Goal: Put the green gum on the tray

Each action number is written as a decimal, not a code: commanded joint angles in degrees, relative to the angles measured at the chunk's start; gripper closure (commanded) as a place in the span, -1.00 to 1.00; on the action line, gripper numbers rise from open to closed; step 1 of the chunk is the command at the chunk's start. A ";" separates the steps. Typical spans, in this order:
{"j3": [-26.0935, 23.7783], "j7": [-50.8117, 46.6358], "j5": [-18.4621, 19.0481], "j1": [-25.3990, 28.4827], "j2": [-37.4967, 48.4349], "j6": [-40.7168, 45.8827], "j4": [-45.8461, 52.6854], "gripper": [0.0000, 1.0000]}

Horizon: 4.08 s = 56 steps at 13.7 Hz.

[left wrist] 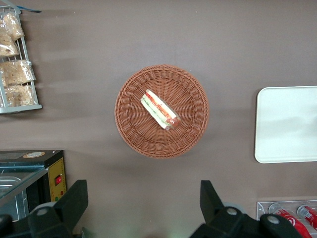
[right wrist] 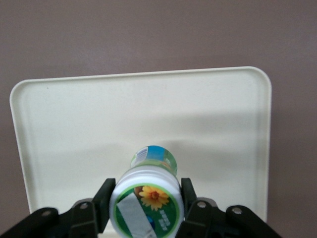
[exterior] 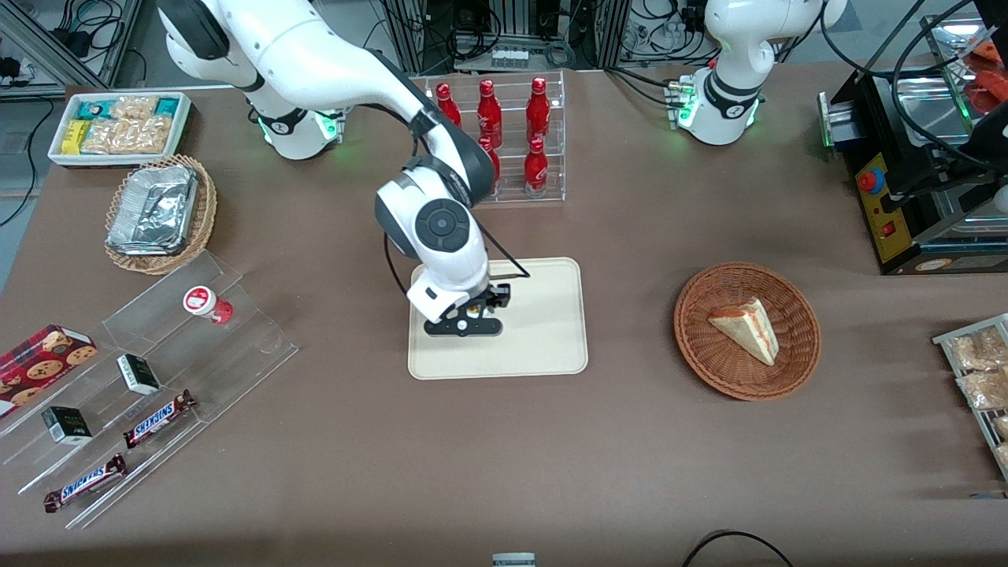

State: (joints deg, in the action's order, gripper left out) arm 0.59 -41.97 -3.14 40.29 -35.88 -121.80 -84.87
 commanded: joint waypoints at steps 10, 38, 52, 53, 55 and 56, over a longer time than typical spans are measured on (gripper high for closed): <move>0.55 -1.63 -1.43 1.28 -7.45 -5.63 2.69 1.00; 1.00 12.16 -2.31 -0.74 5.45 14.03 1.99 -1.00; 0.73 39.32 -2.31 -26.21 20.05 25.30 -4.25 -1.00; 0.73 39.50 -1.88 -27.88 21.36 24.69 -5.30 -1.00; 0.64 39.42 -1.78 -31.05 25.57 21.63 -10.46 -1.00; 0.56 39.59 -1.96 -32.81 27.86 20.22 -13.28 -1.00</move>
State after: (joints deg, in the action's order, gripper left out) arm 1.86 -2.90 -4.25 10.21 -14.43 -97.71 -90.06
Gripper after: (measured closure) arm 0.000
